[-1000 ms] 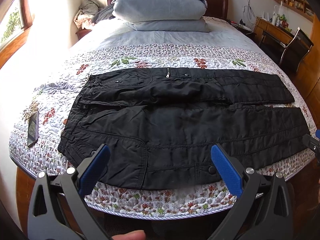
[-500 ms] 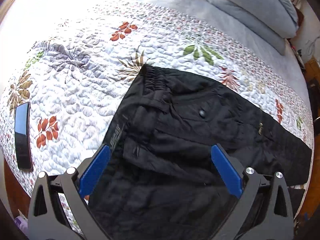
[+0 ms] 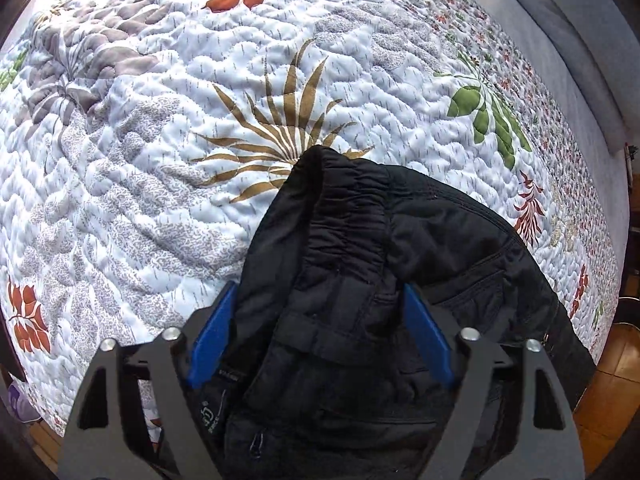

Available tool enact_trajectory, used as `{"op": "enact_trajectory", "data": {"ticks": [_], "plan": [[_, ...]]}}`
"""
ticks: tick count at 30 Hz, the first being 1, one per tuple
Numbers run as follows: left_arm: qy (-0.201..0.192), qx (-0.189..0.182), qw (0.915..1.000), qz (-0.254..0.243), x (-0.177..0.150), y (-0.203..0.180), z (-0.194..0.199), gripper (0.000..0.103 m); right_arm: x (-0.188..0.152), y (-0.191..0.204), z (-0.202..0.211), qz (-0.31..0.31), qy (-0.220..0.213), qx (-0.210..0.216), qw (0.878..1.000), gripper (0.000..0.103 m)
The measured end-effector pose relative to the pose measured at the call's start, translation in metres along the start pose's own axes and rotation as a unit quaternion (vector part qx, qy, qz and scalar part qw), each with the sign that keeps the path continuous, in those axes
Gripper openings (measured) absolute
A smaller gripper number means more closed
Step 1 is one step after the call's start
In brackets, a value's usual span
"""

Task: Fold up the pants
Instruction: 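Grasp the waistband of the black pants with the left tool, then grasp the leg hems with the right tool while the left tool lifts the waistband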

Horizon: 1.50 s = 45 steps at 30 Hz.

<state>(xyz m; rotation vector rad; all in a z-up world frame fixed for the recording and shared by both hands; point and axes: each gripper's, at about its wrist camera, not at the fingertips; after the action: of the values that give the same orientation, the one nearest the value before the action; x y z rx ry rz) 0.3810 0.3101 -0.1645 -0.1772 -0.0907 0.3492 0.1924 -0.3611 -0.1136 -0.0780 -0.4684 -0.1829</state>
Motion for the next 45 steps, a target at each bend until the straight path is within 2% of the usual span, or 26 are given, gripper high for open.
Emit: {"op": "enact_trajectory", "data": {"ticks": [3,6,9,14,16,19,24,27,30,32,33,34,35,36,37,41,45], "plan": [[-0.001,0.001,0.9995,-0.033,-0.005,-0.009,0.004,0.045,0.01,-0.006,-0.006,0.005,-0.002,0.001,1.0,0.1],[-0.012,0.006,0.999,-0.042,-0.01,-0.019,0.011,0.036,0.026,-0.022,-0.005,0.004,-0.022,-0.002,1.0,0.1],[-0.033,0.015,0.9982,-0.047,-0.018,-0.027,0.02,0.031,0.056,-0.063,-0.005,-0.019,-0.049,-0.003,0.999,0.1],[-0.069,0.013,0.9961,-0.055,-0.03,-0.036,0.035,0.03,0.126,-0.161,-0.03,-0.077,-0.058,-0.022,0.995,0.099],[-0.077,0.012,0.9952,-0.059,-0.033,-0.039,0.037,0.03,0.156,-0.2,-0.055,-0.091,-0.026,-0.023,0.995,0.099],[-0.084,0.016,0.9945,-0.06,-0.035,-0.042,0.036,0.03,0.192,-0.236,-0.093,-0.106,0.019,0.001,0.994,0.099],[-0.091,0.028,0.9936,-0.06,-0.038,-0.042,0.032,0.03,0.226,-0.242,-0.134,-0.113,0.04,0.024,0.992,0.099],[-0.089,0.034,0.9937,-0.058,-0.037,-0.043,0.029,0.03,0.236,-0.236,-0.16,-0.1,0.062,-0.006,0.993,0.099],[-0.087,0.039,0.9937,-0.058,-0.036,-0.043,0.028,0.03,0.235,-0.232,-0.173,-0.087,0.071,-0.008,0.994,0.099],[-0.086,0.04,0.9938,-0.057,-0.036,-0.043,0.028,0.03,0.234,-0.23,-0.173,-0.086,0.07,0.0,0.994,0.088],[-0.087,0.038,0.994,-0.055,-0.036,-0.042,0.027,0.03,0.234,-0.228,-0.17,-0.083,0.065,0.002,0.994,0.072],[-0.088,0.037,0.994,-0.054,-0.037,-0.042,0.028,0.03,0.235,-0.225,-0.166,-0.076,0.059,-0.009,0.995,0.048],[-0.089,0.035,0.994,-0.052,-0.037,-0.042,0.028,0.03,0.235,-0.223,-0.162,-0.071,0.057,-0.015,0.996,0.041],[-0.091,0.035,0.9939,-0.052,-0.038,-0.042,0.028,0.03,0.235,-0.222,-0.158,-0.065,0.055,-0.02,0.996,0.025],[-0.094,0.035,0.9936,-0.053,-0.039,-0.043,0.029,0.03,0.234,-0.219,-0.152,-0.055,0.05,-0.024,0.997,0.019],[-0.104,0.023,0.9927,-0.057,-0.045,-0.043,0.034,0.03,0.224,-0.206,-0.121,-0.022,0.013,-0.031,0.999,0.011],[-0.115,-0.015,0.9917,-0.055,-0.054,-0.04,0.043,0.03,0.213,-0.198,-0.062,-0.009,-0.058,-0.01,0.998,0.011]]}}
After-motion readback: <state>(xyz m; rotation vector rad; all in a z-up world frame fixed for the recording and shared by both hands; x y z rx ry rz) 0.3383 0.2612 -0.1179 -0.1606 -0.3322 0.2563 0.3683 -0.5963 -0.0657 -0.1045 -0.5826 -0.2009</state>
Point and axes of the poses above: each gripper's, at about its wrist camera, not at the fingertips, and z roughly against the way its jaws point, y to its left, x to its top, and after that the axes turned 10 degrees about -z, right-handed
